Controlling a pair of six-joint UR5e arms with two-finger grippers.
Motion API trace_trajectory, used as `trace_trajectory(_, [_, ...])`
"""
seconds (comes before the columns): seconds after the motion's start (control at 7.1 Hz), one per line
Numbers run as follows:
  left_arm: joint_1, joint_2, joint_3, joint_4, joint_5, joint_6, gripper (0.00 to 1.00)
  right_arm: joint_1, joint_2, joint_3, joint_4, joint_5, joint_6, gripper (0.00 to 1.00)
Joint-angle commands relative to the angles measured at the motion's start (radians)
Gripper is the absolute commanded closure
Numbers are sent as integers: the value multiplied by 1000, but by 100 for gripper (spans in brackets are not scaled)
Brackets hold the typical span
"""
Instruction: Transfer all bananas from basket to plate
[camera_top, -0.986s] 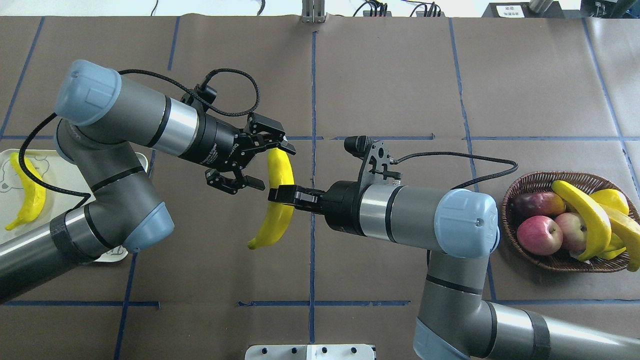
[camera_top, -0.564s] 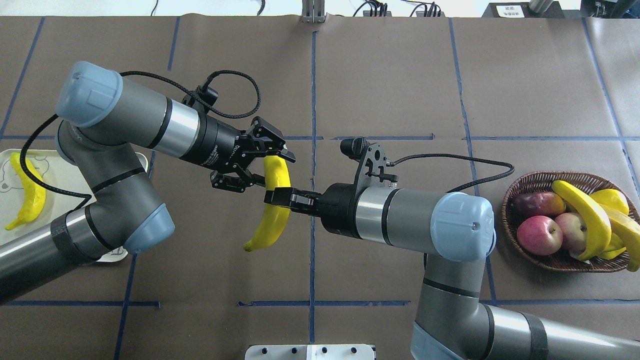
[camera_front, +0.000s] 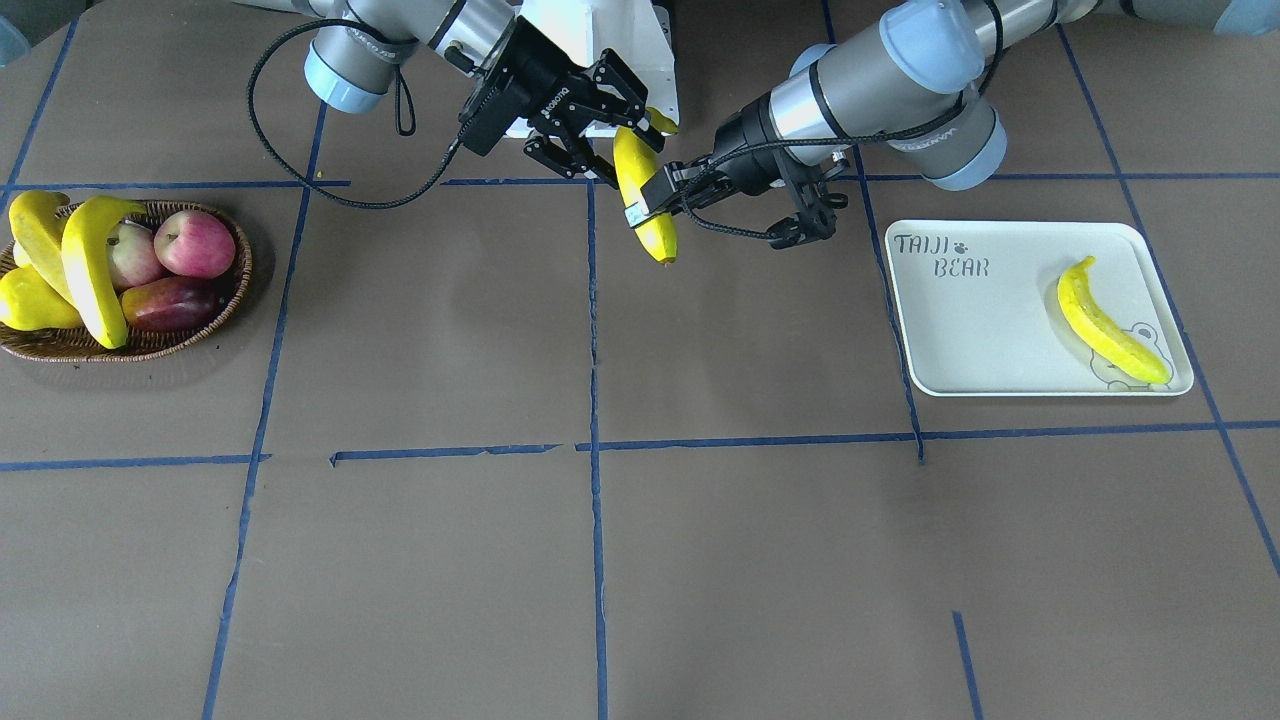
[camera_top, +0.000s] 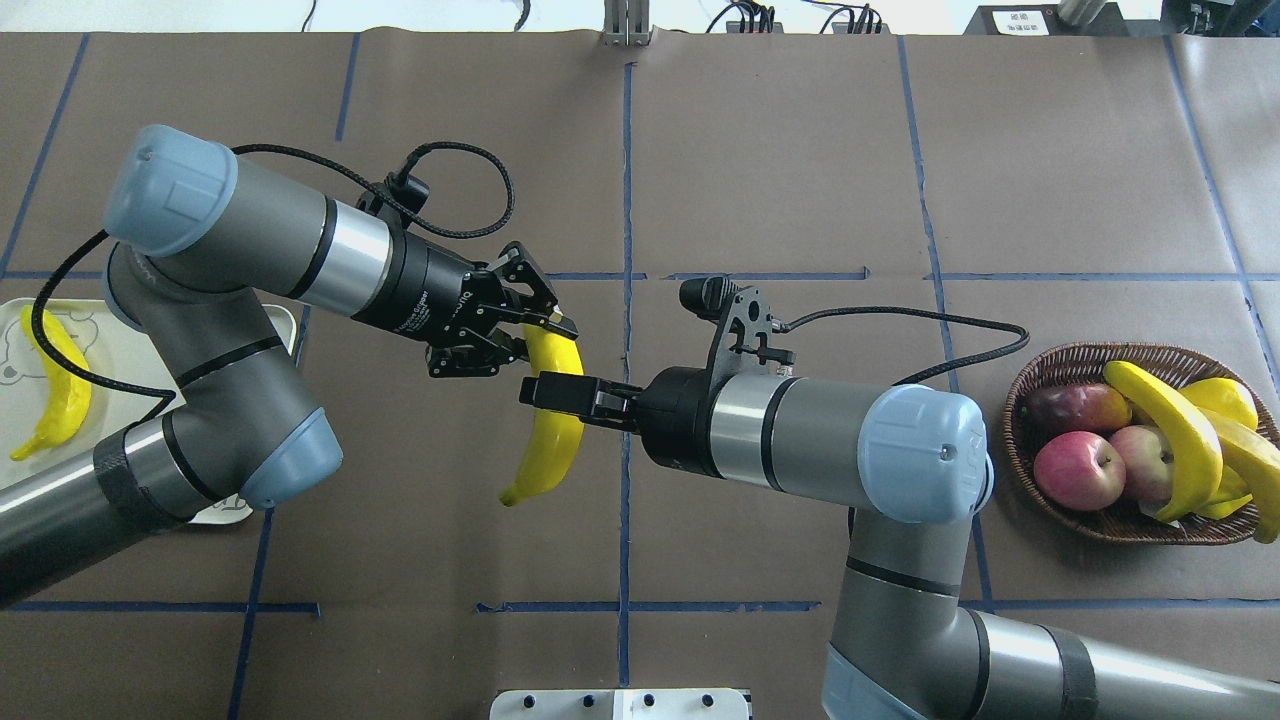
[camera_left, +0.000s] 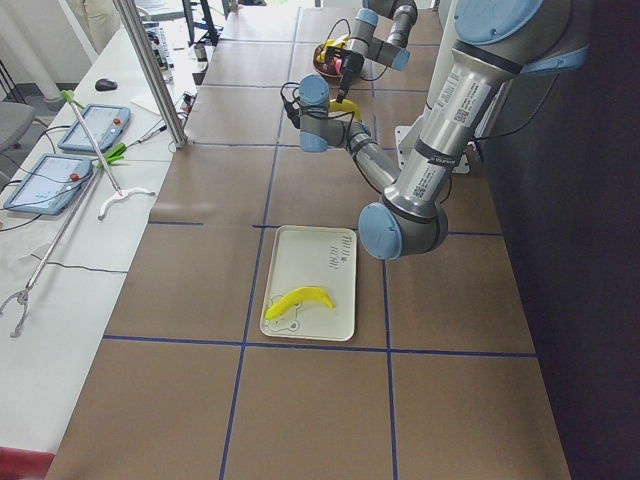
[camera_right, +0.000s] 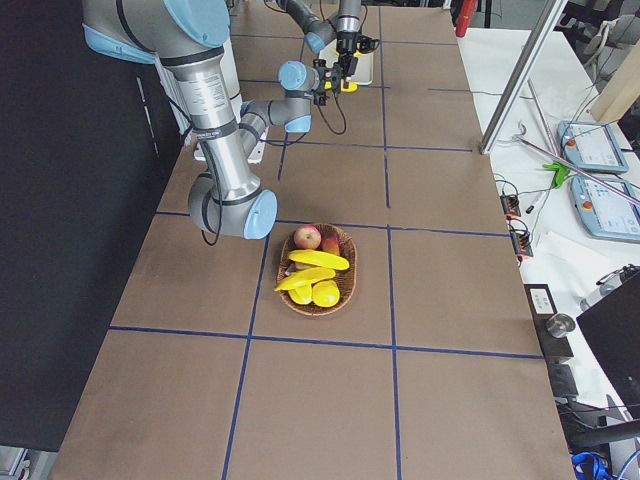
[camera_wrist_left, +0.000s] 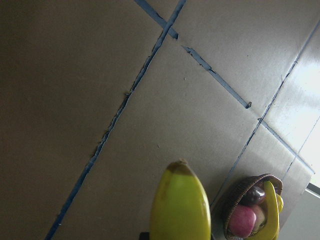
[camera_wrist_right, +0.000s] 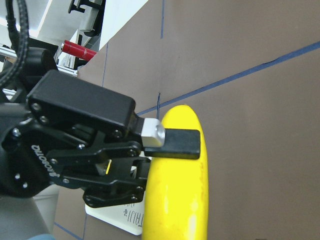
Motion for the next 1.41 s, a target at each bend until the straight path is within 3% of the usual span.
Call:
trace_trajectory(0.0, [-13, 28, -2, 0, 0, 3, 100, 22, -11, 9, -4, 53, -11, 0])
trace_trajectory(0.28, [-63, 77, -2, 2, 2, 3, 100, 111, -25, 44, -144, 198, -12, 0])
trace_trajectory(0.7, [-161, 231, -2, 0, 87, 27, 100, 181, -62, 58, -388, 268, -137, 0])
trace_trajectory(1.13, [-234, 502, 19, 2, 89, 286, 100, 209, -73, 229, -921, 288, -399, 0])
trace_trajectory(1.27, [-249, 542, 51, 0, 91, 299, 100, 223, -73, 274, -1031, 288, -472, 0])
